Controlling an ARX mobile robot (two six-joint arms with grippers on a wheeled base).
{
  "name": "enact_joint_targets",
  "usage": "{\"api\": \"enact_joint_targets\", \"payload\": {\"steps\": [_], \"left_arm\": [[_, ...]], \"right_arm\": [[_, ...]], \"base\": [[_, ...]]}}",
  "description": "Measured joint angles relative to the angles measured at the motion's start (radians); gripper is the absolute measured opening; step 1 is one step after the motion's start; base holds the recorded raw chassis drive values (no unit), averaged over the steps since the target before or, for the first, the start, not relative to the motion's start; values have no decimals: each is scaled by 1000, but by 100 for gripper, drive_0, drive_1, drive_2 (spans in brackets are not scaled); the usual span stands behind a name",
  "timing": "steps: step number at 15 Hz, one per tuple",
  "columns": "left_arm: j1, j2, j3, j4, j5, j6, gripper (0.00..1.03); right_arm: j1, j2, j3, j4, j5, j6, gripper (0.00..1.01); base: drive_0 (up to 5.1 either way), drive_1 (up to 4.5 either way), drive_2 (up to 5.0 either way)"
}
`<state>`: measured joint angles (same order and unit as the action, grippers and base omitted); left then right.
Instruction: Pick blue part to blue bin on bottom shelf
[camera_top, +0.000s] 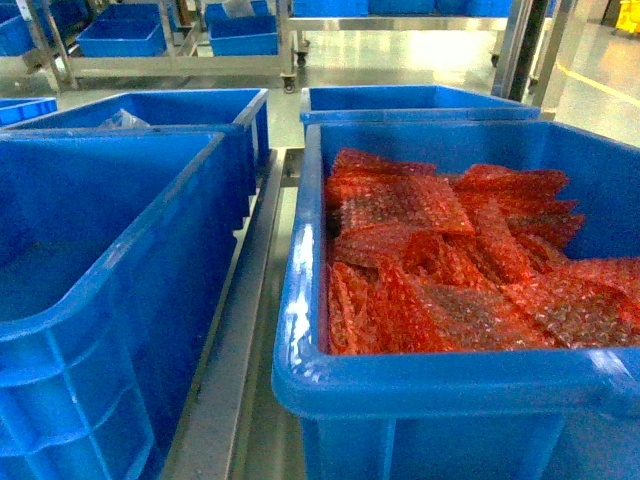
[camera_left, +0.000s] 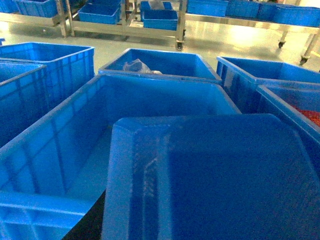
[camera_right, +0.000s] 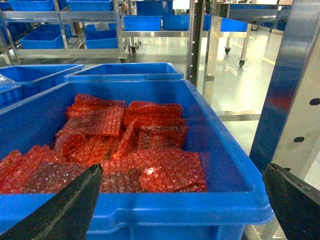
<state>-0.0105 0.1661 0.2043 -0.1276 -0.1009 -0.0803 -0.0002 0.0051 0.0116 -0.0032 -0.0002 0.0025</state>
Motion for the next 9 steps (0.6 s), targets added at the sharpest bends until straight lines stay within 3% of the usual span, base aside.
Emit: {"api": "enact_joint_targets", "payload": {"steps": [9], "left_arm": [[0, -3, 0, 2, 0, 0, 43]], "right_arm": [[0, 0, 0, -2, 0, 0, 98]], "base": [[0, 0, 0]]}}
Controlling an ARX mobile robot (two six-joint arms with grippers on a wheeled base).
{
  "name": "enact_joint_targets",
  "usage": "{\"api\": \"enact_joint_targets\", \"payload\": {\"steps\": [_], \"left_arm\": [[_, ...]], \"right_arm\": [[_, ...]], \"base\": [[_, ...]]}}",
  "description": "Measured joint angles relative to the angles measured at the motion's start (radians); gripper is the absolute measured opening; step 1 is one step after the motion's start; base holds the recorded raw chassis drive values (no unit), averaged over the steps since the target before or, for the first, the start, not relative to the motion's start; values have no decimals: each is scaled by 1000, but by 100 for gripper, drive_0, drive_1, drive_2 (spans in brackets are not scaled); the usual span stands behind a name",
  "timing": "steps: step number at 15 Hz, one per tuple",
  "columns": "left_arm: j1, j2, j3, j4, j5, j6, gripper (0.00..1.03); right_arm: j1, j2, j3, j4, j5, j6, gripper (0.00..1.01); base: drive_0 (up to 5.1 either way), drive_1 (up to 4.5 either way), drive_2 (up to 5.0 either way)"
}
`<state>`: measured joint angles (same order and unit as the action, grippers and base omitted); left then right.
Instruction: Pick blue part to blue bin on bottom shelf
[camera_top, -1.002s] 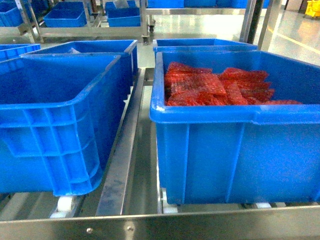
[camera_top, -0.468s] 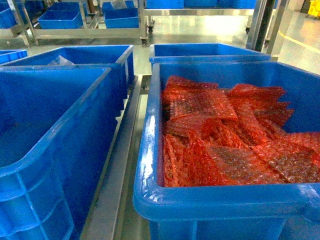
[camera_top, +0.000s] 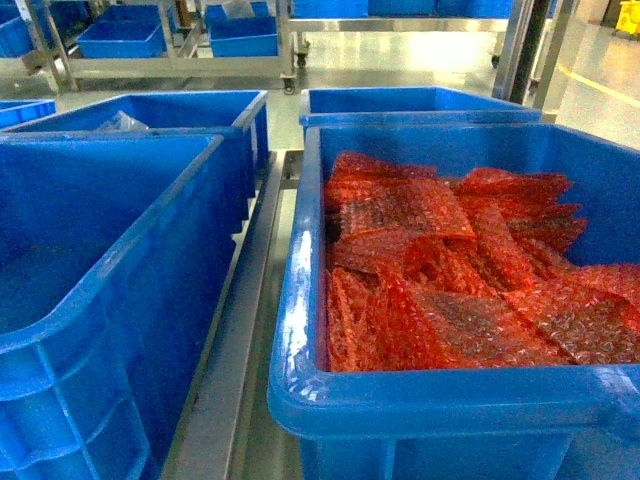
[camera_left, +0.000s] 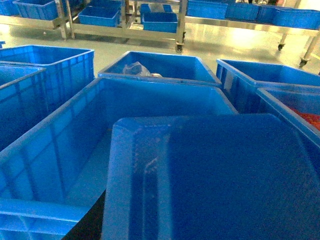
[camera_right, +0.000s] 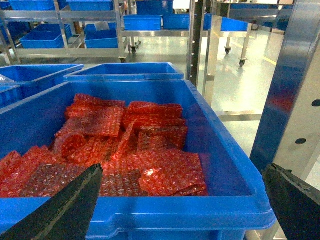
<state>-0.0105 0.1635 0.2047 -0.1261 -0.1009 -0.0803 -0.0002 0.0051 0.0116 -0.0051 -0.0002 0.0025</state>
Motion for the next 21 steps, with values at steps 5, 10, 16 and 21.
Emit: {"api": "enact_joint_targets", "payload": {"steps": [5, 10, 16, 21], "left_arm": [[0, 0, 0, 0, 0, 0, 43], [0, 0, 0, 0, 0, 0, 43], [0, 0, 0, 0, 0, 0, 43], [0, 0, 0, 0, 0, 0, 43]], "right_arm": [[0, 0, 0, 0, 0, 0, 98], [0, 0, 0, 0, 0, 0, 98], [0, 0, 0, 0, 0, 0, 98], [0, 0, 0, 0, 0, 0, 98]], "base": [[0, 0, 0], [0, 0, 0], [0, 0, 0], [0, 0, 0]]}}
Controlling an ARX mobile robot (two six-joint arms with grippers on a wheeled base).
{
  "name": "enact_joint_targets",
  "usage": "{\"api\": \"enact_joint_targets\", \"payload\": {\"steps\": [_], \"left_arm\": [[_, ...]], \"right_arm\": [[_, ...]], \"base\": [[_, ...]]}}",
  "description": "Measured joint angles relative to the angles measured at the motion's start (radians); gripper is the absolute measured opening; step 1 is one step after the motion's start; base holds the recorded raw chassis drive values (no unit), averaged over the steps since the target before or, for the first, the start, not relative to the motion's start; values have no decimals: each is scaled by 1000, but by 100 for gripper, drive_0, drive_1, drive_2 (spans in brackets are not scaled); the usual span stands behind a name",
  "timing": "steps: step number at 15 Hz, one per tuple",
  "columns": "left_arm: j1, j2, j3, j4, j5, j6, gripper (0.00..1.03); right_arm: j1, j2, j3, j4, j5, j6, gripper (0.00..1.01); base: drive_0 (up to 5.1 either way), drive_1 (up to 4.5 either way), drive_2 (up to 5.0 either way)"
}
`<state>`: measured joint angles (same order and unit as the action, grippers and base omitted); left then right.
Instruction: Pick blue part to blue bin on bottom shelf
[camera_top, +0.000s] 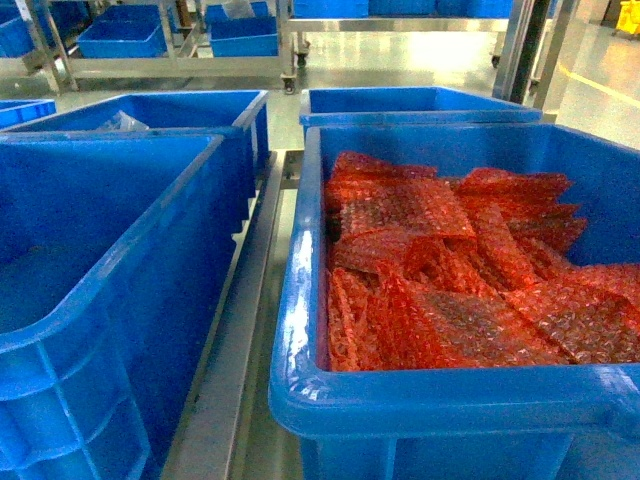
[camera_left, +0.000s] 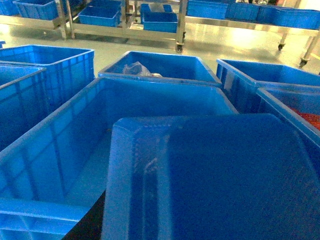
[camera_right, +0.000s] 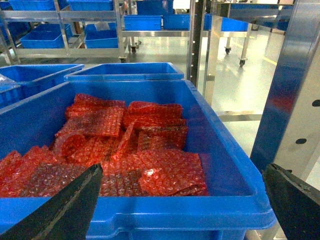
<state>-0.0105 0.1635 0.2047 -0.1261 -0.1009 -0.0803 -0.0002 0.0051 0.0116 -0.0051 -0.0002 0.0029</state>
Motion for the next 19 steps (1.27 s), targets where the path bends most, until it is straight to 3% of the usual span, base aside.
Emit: {"api": "enact_joint_targets", "payload": {"steps": [8, 9, 10, 11, 12, 16, 18, 19], "left_arm": [[0, 0, 0, 0, 0, 0, 43], [-26, 0, -10, 47, -82, 13, 43], [-65, -2, -11, 65, -228, 42, 43], [-54, 41, -27, 140, -241, 72, 43], [-19, 204, -25, 316, -172, 86, 43], [19, 488, 10, 533, -105, 83, 43], [10, 816, 138, 681, -4, 26, 43], [1, 914, 184, 667, 21, -3, 47]], "right_arm": [[0, 0, 0, 0, 0, 0, 98], [0, 0, 0, 0, 0, 0, 98], [0, 0, 0, 0, -1, 0, 98], [0, 0, 0, -1, 1, 0, 98], [0, 0, 0, 1, 0, 0, 98], [0, 0, 0, 0, 0, 0, 98], [0, 0, 0, 0, 0, 0, 98], [0, 0, 0, 0, 0, 0, 98]], "base": [[0, 0, 0], [0, 0, 0], [0, 0, 0], [0, 0, 0], [0, 0, 0], [0, 0, 0], [0, 0, 0], [0, 0, 0]]}}
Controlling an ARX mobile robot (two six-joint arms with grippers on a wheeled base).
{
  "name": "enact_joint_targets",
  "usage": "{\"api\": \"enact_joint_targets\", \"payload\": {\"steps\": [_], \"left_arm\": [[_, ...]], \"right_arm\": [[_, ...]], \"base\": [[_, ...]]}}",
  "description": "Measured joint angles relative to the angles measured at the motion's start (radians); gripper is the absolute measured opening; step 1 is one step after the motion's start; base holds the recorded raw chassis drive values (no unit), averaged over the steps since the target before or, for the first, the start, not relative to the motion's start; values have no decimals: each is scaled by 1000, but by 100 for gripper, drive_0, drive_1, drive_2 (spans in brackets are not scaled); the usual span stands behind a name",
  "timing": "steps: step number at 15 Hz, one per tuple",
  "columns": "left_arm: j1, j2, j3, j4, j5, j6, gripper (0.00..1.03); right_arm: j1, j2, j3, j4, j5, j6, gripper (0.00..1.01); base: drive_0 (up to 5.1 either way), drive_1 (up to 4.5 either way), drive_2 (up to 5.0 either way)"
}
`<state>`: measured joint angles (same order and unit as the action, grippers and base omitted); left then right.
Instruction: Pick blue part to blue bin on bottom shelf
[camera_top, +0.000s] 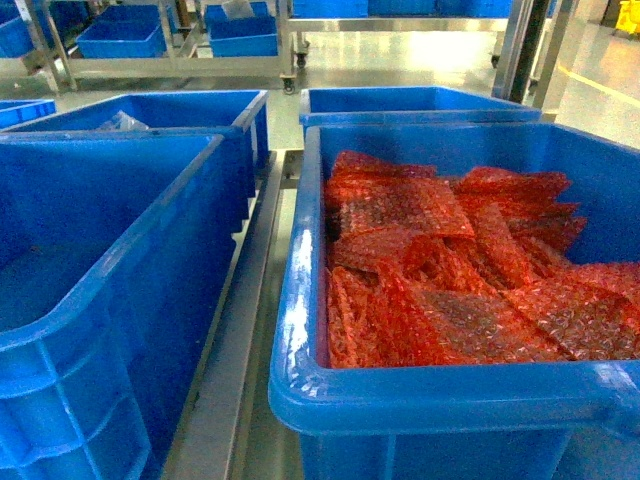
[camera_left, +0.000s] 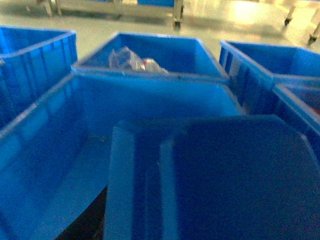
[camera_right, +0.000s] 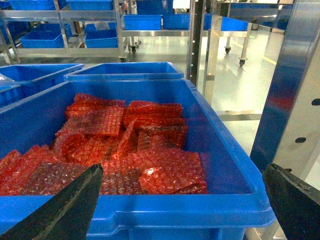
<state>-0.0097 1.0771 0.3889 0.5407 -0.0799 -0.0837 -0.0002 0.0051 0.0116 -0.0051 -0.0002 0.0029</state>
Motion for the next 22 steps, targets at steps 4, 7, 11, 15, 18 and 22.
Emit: {"api": "enact_joint_targets", "payload": {"steps": [4, 7, 11, 15, 18, 22], "left_arm": [[-6, 42, -9, -7, -2, -29, 94], [7, 4, -159, 293, 77, 51, 68], [7, -172, -267, 227, 77, 66, 18], [7, -341, -328, 124, 77, 67, 2], [7, -421, -377, 85, 77, 67, 2], [7, -605, -377, -77, 77, 67, 2]], "right_arm": [[0, 0, 0, 0, 0, 0, 98], [0, 0, 0, 0, 0, 0, 98], [0, 0, 0, 0, 0, 0, 98], [0, 0, 0, 0, 0, 0, 98], [0, 0, 0, 0, 0, 0, 98], [0, 0, 0, 0, 0, 0, 98]], "base": [[0, 0, 0], [0, 0, 0], [0, 0, 0], [0, 0, 0], [0, 0, 0], [0, 0, 0]]}}
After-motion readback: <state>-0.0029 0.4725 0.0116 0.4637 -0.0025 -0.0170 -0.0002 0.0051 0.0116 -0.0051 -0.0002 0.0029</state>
